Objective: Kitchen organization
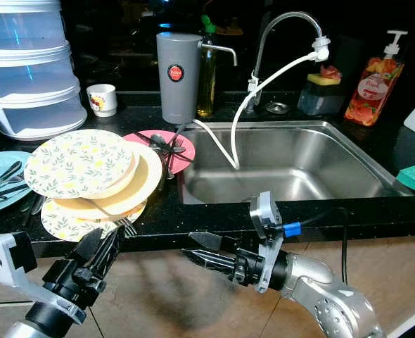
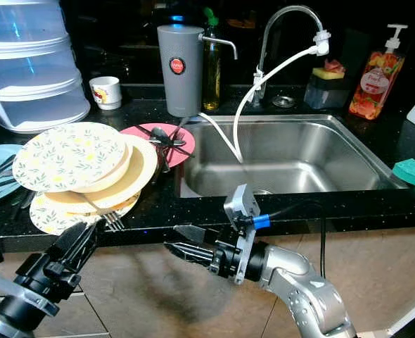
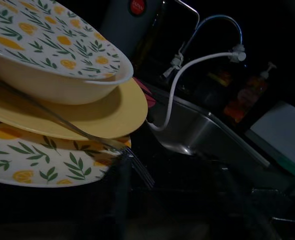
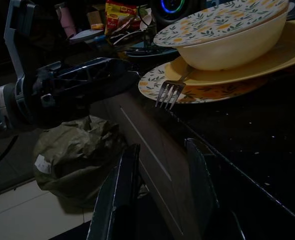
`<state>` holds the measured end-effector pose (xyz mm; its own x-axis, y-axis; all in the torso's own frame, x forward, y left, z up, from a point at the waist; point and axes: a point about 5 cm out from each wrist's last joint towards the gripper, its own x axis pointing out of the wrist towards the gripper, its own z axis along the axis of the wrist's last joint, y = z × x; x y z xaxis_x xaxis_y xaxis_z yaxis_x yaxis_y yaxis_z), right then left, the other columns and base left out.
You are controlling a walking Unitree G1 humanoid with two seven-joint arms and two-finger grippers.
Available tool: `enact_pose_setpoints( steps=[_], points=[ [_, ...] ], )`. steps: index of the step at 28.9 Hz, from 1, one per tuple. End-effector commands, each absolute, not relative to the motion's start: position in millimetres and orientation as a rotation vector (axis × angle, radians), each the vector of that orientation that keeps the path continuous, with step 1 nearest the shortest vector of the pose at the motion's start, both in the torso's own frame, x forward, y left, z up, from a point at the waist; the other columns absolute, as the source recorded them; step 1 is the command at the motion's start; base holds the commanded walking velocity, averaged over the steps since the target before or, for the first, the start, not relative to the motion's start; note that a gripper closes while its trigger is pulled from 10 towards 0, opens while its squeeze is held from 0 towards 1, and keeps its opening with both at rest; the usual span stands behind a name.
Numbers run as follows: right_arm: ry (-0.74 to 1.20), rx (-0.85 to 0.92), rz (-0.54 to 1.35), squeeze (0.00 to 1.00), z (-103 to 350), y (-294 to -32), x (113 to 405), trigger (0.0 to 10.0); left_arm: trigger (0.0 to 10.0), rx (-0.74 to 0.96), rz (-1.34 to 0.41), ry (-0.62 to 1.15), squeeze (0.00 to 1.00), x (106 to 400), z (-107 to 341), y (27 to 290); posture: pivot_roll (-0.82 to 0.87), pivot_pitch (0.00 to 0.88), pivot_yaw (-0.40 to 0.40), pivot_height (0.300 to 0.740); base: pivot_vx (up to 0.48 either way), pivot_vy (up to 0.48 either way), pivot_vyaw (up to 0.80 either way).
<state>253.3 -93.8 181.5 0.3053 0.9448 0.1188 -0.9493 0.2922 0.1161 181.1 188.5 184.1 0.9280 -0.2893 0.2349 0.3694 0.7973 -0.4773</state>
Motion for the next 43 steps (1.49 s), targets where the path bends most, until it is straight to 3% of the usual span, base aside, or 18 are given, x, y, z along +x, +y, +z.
enact_pose_setpoints(
  steps=[1, 5, 6, 9, 10, 11, 17, 25, 33, 34, 36, 38, 43],
  points=[
    [-0.031, 0.183, 1.255, 0.00, 179.6, -96.1, 253.3, 10.0, 0.0, -0.552, -0.333, -0.146, 0.00, 181.4, 182.0, 190.2, 0.06, 0.005, -0.012, 0.740, 0.000, 0.000, 0.00],
    [-0.031, 0.185, 1.255, 0.00, 180.1, -96.9, 253.8, 10.0, 0.1, -0.524, -0.297, -0.158, 0.00, 180.2, 183.3, 191.2, 0.06, 0.011, -0.016, 0.740, 0.000, 0.000, 0.00],
    [-0.031, 0.186, 1.254, 0.00, 180.2, -97.0, 253.9, 10.0, 10.0, -0.467, -0.262, -0.150, 0.00, 180.2, 182.6, 193.3, 0.06, 0.013, -0.017, 0.740, 0.000, 0.000, 0.00],
    [-0.031, 0.187, 1.254, 0.00, 180.4, -97.5, 254.1, 10.0, 10.0, -0.346, -0.202, -0.137, 0.00, 180.2, 181.5, 196.5, 0.06, 0.017, -0.020, 0.740, 0.000, 0.000, 0.00],
    [-0.032, 0.190, 1.254, 0.00, 180.5, -97.6, 254.3, 10.0, 10.0, -0.304, -0.166, -0.136, 0.32, 180.0, 181.5, 198.4, 0.06, 0.019, -0.023, 0.740, 0.000, 0.000, 0.00],
    [-0.032, 0.192, 1.255, 0.00, 180.7, -97.5, 254.4, 10.0, 10.0, -0.293, -0.136, -0.137, 1.00, 180.1, 181.8, 199.6, 0.06, 0.020, -0.025, 0.740, 0.000, 0.000, 0.00],
    [-0.034, 0.194, 1.266, 0.00, 181.7, -95.4, 255.2, 10.0, 10.0, -0.413, -0.095, -0.094, 1.00, 181.9, 177.2, 195.2, 0.06, 0.024, -0.027, 0.740, 0.000, 0.000, 0.00],
    [-0.036, 0.187, 1.265, 0.00, 182.7, -96.6, 256.1, 10.0, 10.0, -0.436, -0.078, -0.062, 1.00, 186.9, 173.7, 191.2, 0.06, 0.025, -0.029, 0.740, 0.000, 0.000, 0.00],
    [-0.042, 0.186, 1.263, 0.00, 183.3, -96.7, 256.2, 10.0, 10.0, -0.534, -0.210, -0.095, 1.00, 193.5, 186.9, 174.9, 0.06, 0.026, -0.027, 0.740, 0.000, 0.000, 0.00],
    [-0.042, 0.186, 1.264, 0.00, 183.4, -96.7, 256.0, 10.0, 10.0, -0.546, -0.225, -0.094, 0.79, 194.3, 187.9, 172.6, 0.06, 0.026, -0.027, 0.740, 0.000, 0.000, 0.00],
    [-0.042, 0.186, 1.266, 0.00, 183.7, -96.6, 256.3, 10.0, 10.0, -0.565, -0.226, -0.083, 0.09, 197.1, 187.2, 171.1, 0.06, 0.025, -0.024, 0.740, 0.000, 0.000, 0.00],
    [-0.041, 0.185, 1.266, 0.00, 183.9, -96.8, 256.3, 10.0, 10.0, -0.582, -0.214, -0.075, 0.00, 199.7, 186.0, 171.4, 0.06, 0.025, -0.024, 0.740, 0.000, 0.000, 0.00],
    [-0.039, 0.179, 1.269, 0.00, 184.0, -97.4, 256.1, 10.0, 10.0, -0.576, -0.184, -0.030, 0.00, 205.4, 180.6, 175.9, 0.06, 0.025, -0.024, 0.740, 0.000, 0.000, 0.00]
  ],
)
